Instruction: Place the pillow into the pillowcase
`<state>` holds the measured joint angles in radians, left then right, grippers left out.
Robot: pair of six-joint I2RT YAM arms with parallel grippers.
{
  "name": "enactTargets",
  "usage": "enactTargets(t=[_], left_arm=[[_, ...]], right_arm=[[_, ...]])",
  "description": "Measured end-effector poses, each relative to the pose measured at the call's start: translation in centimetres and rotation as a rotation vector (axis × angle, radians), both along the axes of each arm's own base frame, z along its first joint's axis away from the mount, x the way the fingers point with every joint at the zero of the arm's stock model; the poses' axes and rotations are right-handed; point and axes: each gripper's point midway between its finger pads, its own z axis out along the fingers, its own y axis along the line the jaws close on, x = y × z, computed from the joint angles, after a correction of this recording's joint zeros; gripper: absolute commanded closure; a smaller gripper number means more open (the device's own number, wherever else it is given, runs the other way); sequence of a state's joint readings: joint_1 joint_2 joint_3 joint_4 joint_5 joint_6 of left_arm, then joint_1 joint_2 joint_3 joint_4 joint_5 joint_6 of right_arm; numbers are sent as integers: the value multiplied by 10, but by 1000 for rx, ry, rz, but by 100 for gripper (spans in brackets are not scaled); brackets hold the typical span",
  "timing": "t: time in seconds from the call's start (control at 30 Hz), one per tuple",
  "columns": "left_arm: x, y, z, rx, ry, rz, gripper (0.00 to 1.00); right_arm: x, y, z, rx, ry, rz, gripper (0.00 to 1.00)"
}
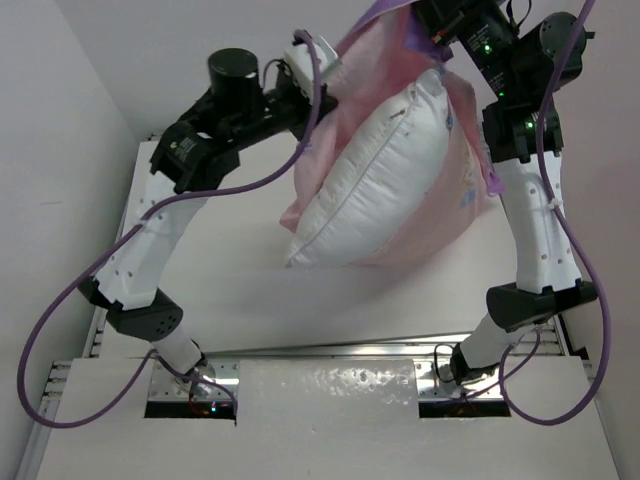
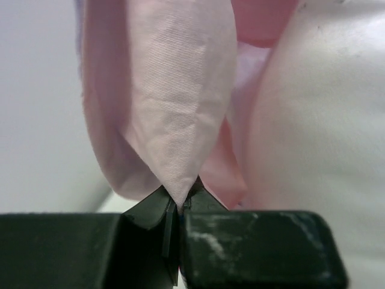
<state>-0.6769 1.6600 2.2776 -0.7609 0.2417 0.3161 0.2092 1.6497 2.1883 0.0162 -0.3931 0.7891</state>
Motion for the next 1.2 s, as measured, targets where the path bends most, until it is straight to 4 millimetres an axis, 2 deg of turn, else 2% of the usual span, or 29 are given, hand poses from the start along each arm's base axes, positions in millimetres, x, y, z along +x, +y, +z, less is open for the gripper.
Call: enactTargets(t=[0.07,0.13,0.2,0.27,0.33,0.37,0.4,0.43,0.5,0.53,0.6,0.67,0.7,0.73,0.83,0.93,1.0,1.07,1.13,1.2], left_arm=[[1,21,27,-17,-76,85,100],[-3,48,53,-46,-137,183,100],[-10,73,62,-56,-160,271,100],[-14,95,57,-52,-161,356,100],[-17,118,39,-19,-135,439,100],[-17,129,26,2,-115,481,100],[-16,141,12,30,-91,525,100],[-13,152,-4,65,-61,565,100],[-7,179,-31,129,-4,644,100],[-2,191,-42,154,21,678,100],[14,233,-65,188,86,776,100],[26,271,-86,200,157,848,100],[34,296,-100,208,206,902,100],[41,315,-114,211,252,933,100],[49,356,-159,222,384,997,100],[45,379,-199,217,500,1034,100],[41,385,-223,208,564,1044,100],[37,388,-245,197,616,1048,100],[31,394,-268,181,671,1057,100],[24,400,-288,161,729,1062,100]], right_arm=[[8,0,4,19,-15,-6,100],[24,3,7,52,-27,1,100],[44,15,3,93,-24,54,100],[67,47,-22,115,20,146,100],[91,91,-65,118,111,238,98],[101,112,-89,116,158,272,94],[111,134,-118,111,217,300,85],[123,154,-146,108,274,310,83],[145,180,-198,105,371,302,77],[154,189,-223,102,414,298,61],[171,202,-270,101,498,286,38],[184,209,-312,86,574,272,29],[188,210,-327,75,600,266,1],[190,210,-339,67,628,255,1],[201,195,-362,-5,645,175,1],[208,157,-365,-100,655,60,1],[208,119,-346,-144,643,-15,1],[201,77,-318,-182,620,-89,1],[184,32,-281,-228,571,-173,1],[153,-13,-250,-286,532,-261,1]])
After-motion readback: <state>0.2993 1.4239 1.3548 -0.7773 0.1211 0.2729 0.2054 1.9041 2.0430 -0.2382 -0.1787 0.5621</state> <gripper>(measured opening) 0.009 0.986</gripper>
